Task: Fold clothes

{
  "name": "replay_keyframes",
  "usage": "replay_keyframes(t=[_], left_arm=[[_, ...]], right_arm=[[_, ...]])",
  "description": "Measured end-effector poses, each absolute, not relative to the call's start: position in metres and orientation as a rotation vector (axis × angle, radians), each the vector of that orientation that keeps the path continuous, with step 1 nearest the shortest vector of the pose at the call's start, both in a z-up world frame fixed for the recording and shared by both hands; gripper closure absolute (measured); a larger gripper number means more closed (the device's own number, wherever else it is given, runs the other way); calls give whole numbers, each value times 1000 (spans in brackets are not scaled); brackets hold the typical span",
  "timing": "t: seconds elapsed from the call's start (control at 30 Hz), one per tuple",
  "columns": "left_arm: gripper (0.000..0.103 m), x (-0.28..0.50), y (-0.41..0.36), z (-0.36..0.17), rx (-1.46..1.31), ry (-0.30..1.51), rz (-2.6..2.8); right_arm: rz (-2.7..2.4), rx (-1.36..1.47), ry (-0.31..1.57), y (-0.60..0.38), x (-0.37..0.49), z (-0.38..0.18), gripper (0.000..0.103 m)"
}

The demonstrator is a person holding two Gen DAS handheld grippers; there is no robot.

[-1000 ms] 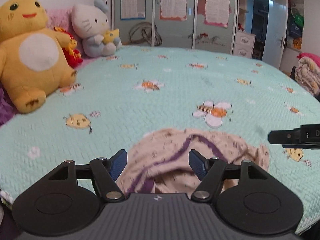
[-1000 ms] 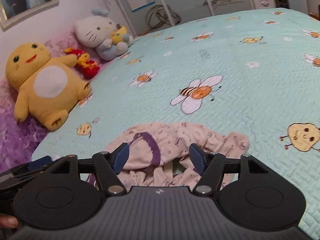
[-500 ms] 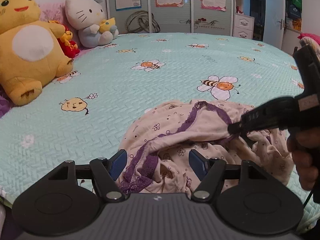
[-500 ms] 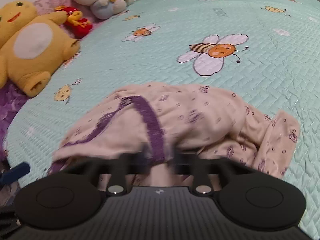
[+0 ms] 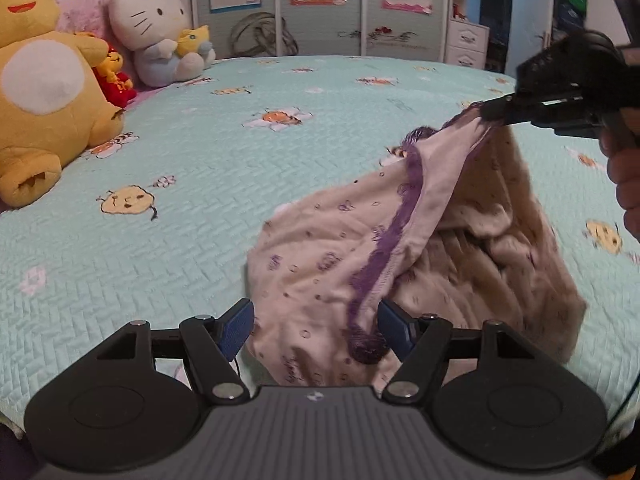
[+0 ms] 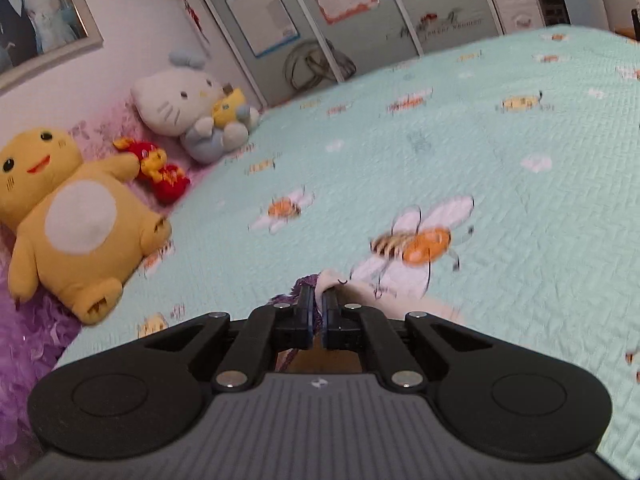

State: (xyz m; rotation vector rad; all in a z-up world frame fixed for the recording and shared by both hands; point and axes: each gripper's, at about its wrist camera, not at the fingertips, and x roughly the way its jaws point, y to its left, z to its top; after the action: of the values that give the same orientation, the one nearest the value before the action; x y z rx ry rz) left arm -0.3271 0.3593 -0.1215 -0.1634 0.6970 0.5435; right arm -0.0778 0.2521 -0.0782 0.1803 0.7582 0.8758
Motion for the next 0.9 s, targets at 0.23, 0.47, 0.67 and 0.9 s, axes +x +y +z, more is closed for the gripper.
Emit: replay_keyframes(t=[0.23,0.47,0.67,0.9], left_arm=[[31,-334,343,-142,-145,739,545],[39,-314,344,-153,-60,767,551],[94,-317,370,-124,-122,664,578],[95,-338,376,-21,-6,388,605]], right_arm=[[819,129,802,240,-103,-91,35],[787,103,894,256,-86,-121,28],[794,44,1001,284,-76,-142,102],[996,154,747,257,-118,-44,102]])
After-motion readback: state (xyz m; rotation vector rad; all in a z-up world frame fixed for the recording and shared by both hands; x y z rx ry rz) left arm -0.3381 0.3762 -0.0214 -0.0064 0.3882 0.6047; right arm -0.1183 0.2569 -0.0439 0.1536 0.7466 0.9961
